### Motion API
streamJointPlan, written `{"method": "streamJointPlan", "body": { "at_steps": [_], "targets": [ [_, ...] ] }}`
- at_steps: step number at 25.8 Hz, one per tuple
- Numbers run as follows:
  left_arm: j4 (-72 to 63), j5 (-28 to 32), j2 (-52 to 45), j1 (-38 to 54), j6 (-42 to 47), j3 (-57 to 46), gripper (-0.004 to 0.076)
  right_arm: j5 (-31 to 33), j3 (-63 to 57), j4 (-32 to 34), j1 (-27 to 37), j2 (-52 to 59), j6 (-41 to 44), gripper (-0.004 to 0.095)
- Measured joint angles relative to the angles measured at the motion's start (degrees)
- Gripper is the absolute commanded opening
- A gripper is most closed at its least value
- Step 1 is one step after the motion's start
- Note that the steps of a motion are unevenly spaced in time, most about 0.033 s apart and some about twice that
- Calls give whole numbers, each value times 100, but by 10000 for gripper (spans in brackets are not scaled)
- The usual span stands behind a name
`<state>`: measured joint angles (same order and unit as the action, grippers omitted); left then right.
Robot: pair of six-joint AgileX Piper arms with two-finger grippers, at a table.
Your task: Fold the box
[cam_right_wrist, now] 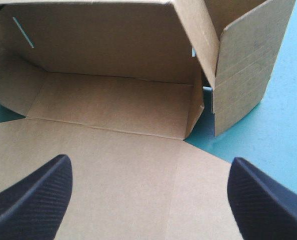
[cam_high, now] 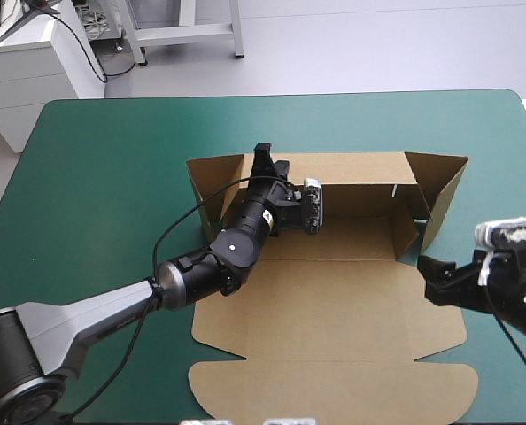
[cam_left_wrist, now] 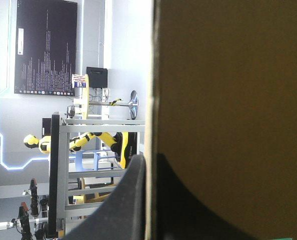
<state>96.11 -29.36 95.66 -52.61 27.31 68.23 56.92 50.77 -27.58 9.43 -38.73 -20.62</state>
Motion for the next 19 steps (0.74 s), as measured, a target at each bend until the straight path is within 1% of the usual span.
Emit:
{"method": "streamJointPlan", "body": {
  "at_steps": [3, 6, 8, 9, 11, 15, 16, 19],
  "targets": [
    [43, -138, 91, -53, 0, 0, -9, -99, 459, 39, 0, -745, 12, 783],
    [131, -408, 195, -120, 6, 6, -9, -273, 1071, 39, 0, -1459, 12, 783],
    [173, -556, 251, -160, 6, 10, -9, -379, 1559, 39, 0, -1946, 12, 783],
    [188, -626, 278, -186, 19, 12, -9, -420, 2069, 39, 0, -2383, 12, 783],
    [195, -656, 312, -192, 23, 22, -9, -430, 2588, 39, 0, -2879, 33, 783],
    [257, -736, 392, -192, -13, 57, -9, -317, 3500, 39, 0, -3837, 79, 783],
    [290, -780, 419, -192, -63, 62, -9, -176, 3969, 39, 0, -4301, 84, 783],
    [305, -824, 425, -194, -131, 62, -9, 54, 4650, 127, 0, -4981, 97, 783]
  ]
}}
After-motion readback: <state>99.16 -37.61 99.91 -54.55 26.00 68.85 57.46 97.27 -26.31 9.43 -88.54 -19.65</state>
